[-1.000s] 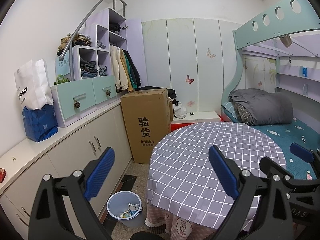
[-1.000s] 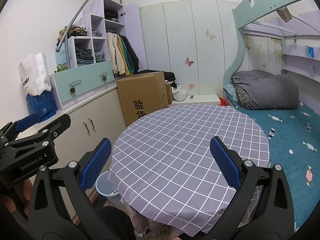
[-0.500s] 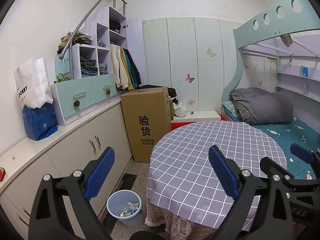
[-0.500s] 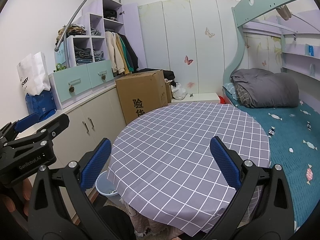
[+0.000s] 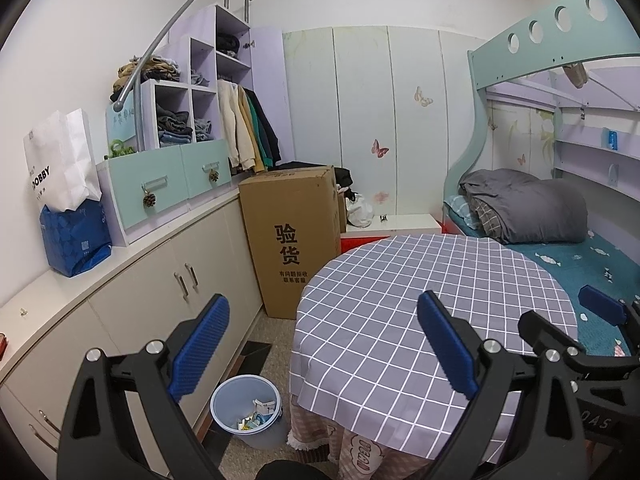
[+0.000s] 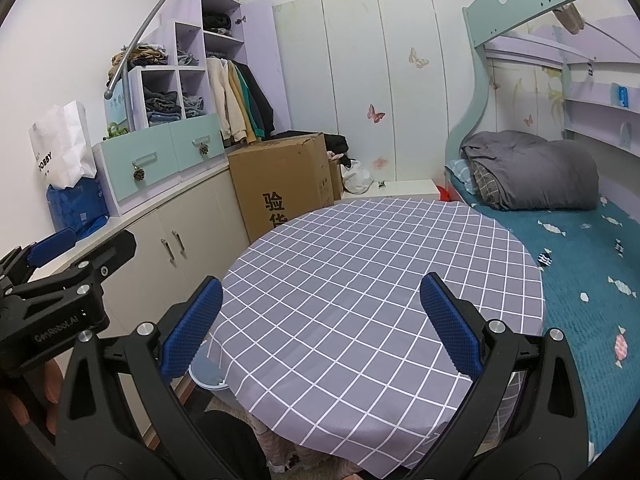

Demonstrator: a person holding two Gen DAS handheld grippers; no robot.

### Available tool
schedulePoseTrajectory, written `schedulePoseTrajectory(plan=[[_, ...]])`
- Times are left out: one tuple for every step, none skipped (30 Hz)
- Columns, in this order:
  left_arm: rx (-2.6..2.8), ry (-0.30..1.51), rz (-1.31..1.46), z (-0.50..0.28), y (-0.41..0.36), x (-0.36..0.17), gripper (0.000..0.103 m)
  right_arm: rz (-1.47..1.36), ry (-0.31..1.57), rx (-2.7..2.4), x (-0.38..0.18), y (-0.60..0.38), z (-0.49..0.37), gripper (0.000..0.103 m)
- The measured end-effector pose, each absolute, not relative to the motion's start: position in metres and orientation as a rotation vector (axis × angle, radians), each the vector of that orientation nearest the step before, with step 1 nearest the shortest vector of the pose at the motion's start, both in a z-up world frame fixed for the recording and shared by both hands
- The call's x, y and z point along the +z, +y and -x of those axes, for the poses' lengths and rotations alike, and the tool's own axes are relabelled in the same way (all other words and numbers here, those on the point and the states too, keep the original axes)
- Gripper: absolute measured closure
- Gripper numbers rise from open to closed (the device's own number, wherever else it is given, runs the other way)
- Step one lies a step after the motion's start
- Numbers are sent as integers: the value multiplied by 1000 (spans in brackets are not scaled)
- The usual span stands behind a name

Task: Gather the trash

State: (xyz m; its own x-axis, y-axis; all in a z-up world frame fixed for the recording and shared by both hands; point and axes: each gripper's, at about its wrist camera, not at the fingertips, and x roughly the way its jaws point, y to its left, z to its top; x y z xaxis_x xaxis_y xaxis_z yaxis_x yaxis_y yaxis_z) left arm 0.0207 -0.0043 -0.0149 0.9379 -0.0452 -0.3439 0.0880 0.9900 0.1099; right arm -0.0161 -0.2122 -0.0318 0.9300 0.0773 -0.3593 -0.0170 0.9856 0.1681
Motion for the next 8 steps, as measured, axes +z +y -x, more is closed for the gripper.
schedulePoseTrajectory(plan=[[-68, 353, -126, -24, -5, -16, 10, -165, 379, 47, -33, -214, 14, 6], [-69, 362, -129, -26, -8, -19, 10, -168, 387, 46, -36, -216, 10, 6], [-70, 370, -131, -29, -9, -19, 10, -171, 393, 45, -37, -218, 8, 6], [-72, 380, -133, -33, -10, -21, 10, -176, 402, 42, -41, -220, 5, 6], [-73, 388, -135, -36, -11, -22, 10, -179, 410, 38, -43, -223, 2, 6], [-74, 398, -140, -39, -13, -25, 10, -182, 416, 36, -45, -225, -1, 6], [-74, 406, -144, -42, -16, -27, 10, -186, 424, 33, -47, -228, -5, 6], [-73, 415, -149, -46, -19, -30, 10, -192, 434, 29, -51, -231, -8, 6]])
